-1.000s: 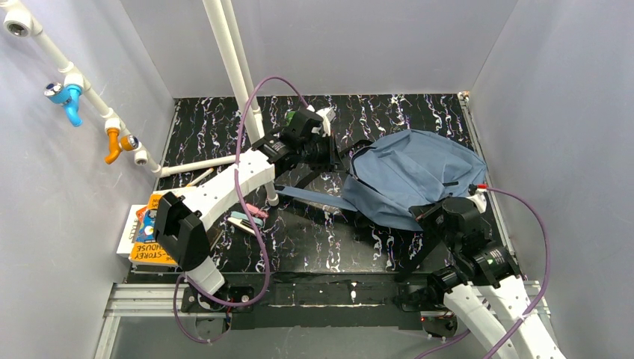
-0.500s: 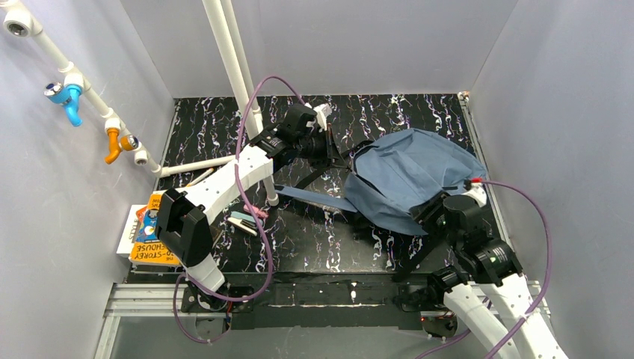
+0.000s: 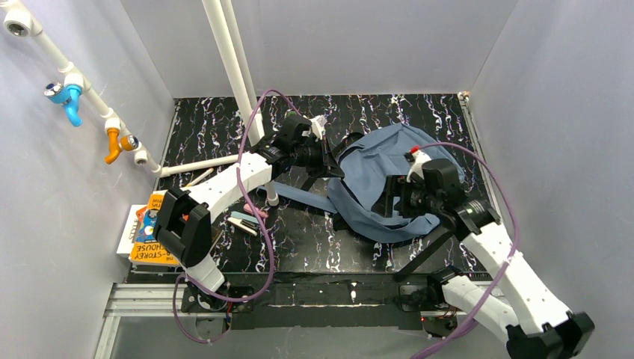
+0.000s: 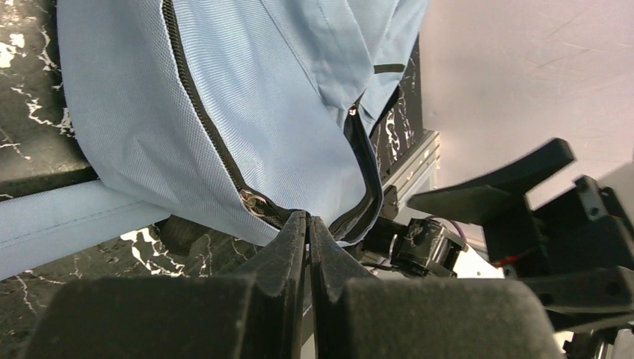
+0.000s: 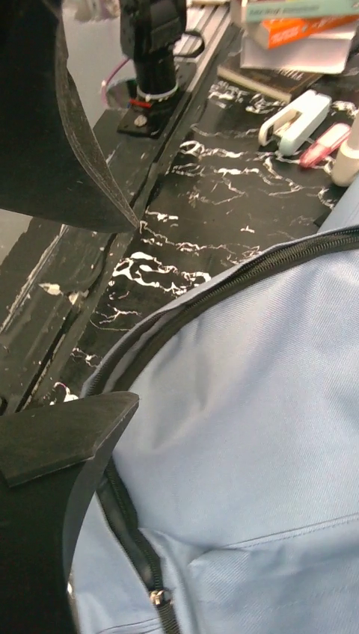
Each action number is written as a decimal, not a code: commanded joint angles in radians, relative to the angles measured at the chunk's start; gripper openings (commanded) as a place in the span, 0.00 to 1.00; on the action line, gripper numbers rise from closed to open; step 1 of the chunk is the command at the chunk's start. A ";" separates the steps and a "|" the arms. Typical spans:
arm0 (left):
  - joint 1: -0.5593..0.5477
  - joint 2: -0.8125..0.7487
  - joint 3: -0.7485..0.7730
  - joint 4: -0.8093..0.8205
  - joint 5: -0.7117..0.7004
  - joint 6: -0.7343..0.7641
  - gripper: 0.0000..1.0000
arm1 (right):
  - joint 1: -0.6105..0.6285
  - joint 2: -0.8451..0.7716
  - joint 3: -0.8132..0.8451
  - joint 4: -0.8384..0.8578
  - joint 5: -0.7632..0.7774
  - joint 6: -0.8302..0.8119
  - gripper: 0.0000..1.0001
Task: Pack the student bag
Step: Unzip the student bag at the center of the board.
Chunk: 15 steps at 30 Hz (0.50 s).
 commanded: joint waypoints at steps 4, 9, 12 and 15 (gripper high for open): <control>-0.013 -0.089 0.008 0.051 0.077 -0.033 0.00 | 0.172 0.151 0.045 0.218 0.146 -0.045 0.78; -0.014 -0.103 0.002 0.037 0.079 -0.028 0.00 | 0.239 0.258 0.100 0.254 0.330 -0.032 0.50; -0.015 -0.104 -0.004 0.040 0.085 -0.029 0.00 | 0.253 0.310 0.105 0.271 0.356 -0.059 0.49; -0.016 -0.103 -0.008 0.048 0.092 -0.034 0.00 | 0.259 0.329 0.090 0.310 0.349 -0.077 0.49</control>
